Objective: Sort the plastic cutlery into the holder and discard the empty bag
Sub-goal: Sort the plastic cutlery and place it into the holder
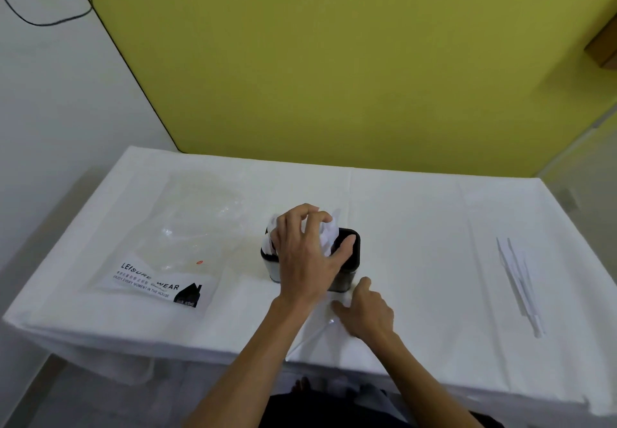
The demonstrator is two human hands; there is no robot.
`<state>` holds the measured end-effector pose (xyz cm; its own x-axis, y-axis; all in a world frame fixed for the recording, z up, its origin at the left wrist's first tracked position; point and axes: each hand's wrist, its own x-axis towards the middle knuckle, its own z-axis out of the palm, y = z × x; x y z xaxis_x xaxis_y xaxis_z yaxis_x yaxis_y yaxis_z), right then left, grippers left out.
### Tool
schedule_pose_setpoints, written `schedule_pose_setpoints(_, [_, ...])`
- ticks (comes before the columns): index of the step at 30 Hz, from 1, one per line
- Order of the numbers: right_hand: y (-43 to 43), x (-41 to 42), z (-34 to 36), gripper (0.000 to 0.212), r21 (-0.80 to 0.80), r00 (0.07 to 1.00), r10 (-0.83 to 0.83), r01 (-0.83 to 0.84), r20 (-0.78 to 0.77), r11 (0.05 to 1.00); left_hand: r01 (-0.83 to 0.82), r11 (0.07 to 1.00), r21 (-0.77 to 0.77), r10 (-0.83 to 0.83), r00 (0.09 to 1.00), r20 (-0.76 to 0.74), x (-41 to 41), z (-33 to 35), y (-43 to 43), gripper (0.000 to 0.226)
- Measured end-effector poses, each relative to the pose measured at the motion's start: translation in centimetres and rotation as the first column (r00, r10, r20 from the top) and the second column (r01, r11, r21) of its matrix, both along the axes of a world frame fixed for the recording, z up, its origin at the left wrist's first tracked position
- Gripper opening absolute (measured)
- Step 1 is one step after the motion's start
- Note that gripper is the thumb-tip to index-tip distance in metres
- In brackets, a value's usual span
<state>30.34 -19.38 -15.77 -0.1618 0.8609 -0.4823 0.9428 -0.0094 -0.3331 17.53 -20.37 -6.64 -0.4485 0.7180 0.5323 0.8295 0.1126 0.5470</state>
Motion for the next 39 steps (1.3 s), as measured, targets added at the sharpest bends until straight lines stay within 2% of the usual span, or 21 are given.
schedule_pose_setpoints(5, [1.1, 2.1, 0.2, 0.043, -0.013, 0.994, -0.105, 0.105, 0.0, 0.994, 0.168, 0.984, 0.057, -0.169, 0.985, 0.023, 3.5, 1.2, 0.5, 0.014])
schedule_pose_setpoints(8, [2.4, 4.6, 0.6, 0.039, -0.096, 0.965, -0.244, 0.235, -0.1, 0.967, 0.275, 0.96, 0.041, -0.277, 0.96, 0.032, 5.2, 0.6, 1.0, 0.013])
schedule_pose_setpoints(11, [3.4, 7.9, 1.7, 0.024, -0.163, 0.852, -0.438, 0.407, -0.288, 0.899, 0.402, 0.915, -0.041, -0.397, 0.912, 0.099, 6.8, -0.4, 1.6, 0.017])
schedule_pose_setpoints(13, [4.1, 9.8, 2.8, 0.022, -0.173, 0.724, -0.545, 0.526, -0.423, 0.833, 0.485, 0.862, -0.143, -0.443, 0.861, 0.251, 7.8, -1.2, 2.1, 0.019])
schedule_pose_setpoints(16, [5.3, 12.0, 4.1, 0.02, -0.188, 0.527, -0.6, 0.637, -0.601, 0.748, 0.589, 0.685, -0.429, -0.381, 0.791, 0.478, 9.3, -2.7, 3.3, 0.033])
schedule_pose_setpoints(18, [6.0, 13.0, 4.6, 0.019, -0.175, 0.462, -0.588, 0.669, -0.664, 0.723, 0.622, 0.526, -0.58, -0.339, 0.779, 0.527, 10.4, -3.9, 4.0, 0.046])
schedule_pose_setpoints(19, [6.4, 13.6, 5.0, 0.018, -0.165, 0.442, -0.579, 0.68, -0.685, 0.714, 0.638, 0.473, -0.608, -0.336, 0.768, 0.545, 11.1, -4.4, 4.4, 0.047])
schedule_pose_setpoints(21, [7.1, 14.7, 5.5, 0.017, -0.154, 0.41, -0.558, 0.691, -0.721, 0.707, 0.668, 0.44, -0.6, -0.31, 0.74, 0.596, 12.6, -5.0, 5.1, 0.04])
schedule_pose_setpoints(25, [8.1, 17.1, 5.5, 0.012, -0.172, 0.375, -0.557, 0.696, -0.741, 0.697, 0.721, 0.447, -0.529, -0.27, 0.673, 0.689, 14.8, -5.9, 6.4, 0.014])
schedule_pose_setpoints(27, [8.7, 18.8, 4.7, 0.006, -0.131, 0.407, -0.584, 0.732, -0.702, 0.668, 0.723, 0.452, -0.523, -0.24, 0.663, 0.709, 15.4, -6.4, 7.2, 0.013])
schedule_pose_setpoints(28, [9.0, 20.0, 4.2, 0.005, -0.07, 0.456, -0.597, 0.753, -0.66, 0.654, 0.721, 0.458, -0.521, -0.22, 0.659, 0.719, 15.7, -6.6, 7.5, 0.014])
schedule_pose_setpoints(30, [9.7, 22.4, 2.8, 0.005, 0.108, 0.608, -0.605, 0.746, -0.513, 0.658, 0.711, 0.466, -0.527, -0.166, 0.655, 0.737, 16.4, -7.0, 8.3, 0.022])
schedule_pose_setpoints(32, [9.9, 24.2, 1.8, 0.015, 0.23, 0.732, -0.593, 0.674, -0.334, 0.702, 0.7, 0.467, -0.54, -0.106, 0.651, 0.752, 16.9, -7.4, 9.0, 0.024])
schedule_pose_setpoints(35, [10.1, 25.8, 0.6, 0.026, 0.264, 0.834, -0.542, 0.549, -0.106, 0.793, 0.686, 0.471, -0.555, -0.04, 0.645, 0.763, 18.0, -8.0, 10.0, 0.024])
schedule_pose_setpoints(39, [10.9, 26.2, 0.3, 0.014, 0.266, 0.9, -0.423, 0.385, 0.106, 0.884, 0.658, 0.505, -0.558, 0.07, 0.613, 0.787, 19.4, -9.1, 11.1, 0.024])
